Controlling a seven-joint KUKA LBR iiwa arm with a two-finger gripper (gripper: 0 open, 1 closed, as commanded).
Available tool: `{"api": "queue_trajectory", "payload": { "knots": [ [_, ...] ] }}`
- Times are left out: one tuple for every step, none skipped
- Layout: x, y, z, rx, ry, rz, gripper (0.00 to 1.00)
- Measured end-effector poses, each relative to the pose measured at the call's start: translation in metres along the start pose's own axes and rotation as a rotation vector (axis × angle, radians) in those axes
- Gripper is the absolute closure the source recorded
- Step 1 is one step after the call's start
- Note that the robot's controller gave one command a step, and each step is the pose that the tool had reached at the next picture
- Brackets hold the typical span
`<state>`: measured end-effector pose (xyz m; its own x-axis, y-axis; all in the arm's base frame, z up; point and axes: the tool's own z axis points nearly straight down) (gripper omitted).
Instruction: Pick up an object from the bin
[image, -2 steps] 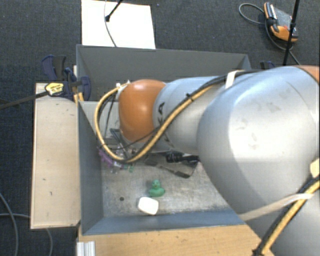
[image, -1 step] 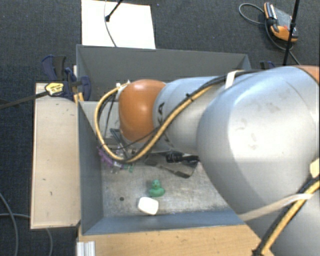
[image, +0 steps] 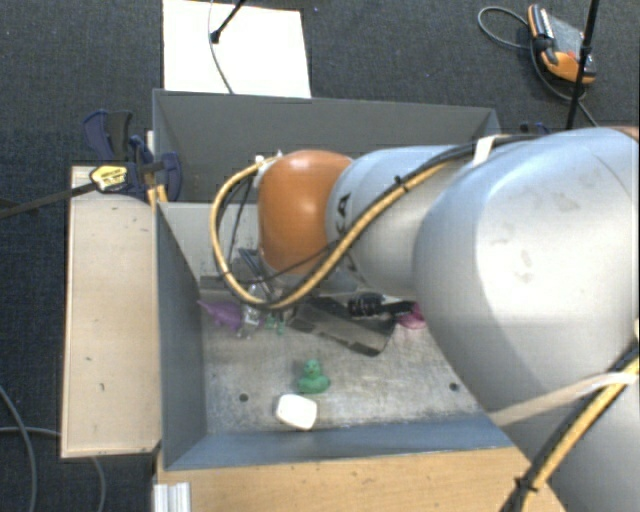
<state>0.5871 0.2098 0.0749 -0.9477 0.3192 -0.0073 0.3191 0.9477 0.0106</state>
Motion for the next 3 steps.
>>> {"api": "queue_trajectory", "payload": {
  "knots": [
    [-0.006,-0.006,0.000,0.001,0.001,-0.036,1.00],
    [0.012,0.004,-0.064,0.009,0.006,-0.074,1.00],
    [0.012,0.004,-0.064,0.009,0.006,-0.073,1.00]
  ]
}}
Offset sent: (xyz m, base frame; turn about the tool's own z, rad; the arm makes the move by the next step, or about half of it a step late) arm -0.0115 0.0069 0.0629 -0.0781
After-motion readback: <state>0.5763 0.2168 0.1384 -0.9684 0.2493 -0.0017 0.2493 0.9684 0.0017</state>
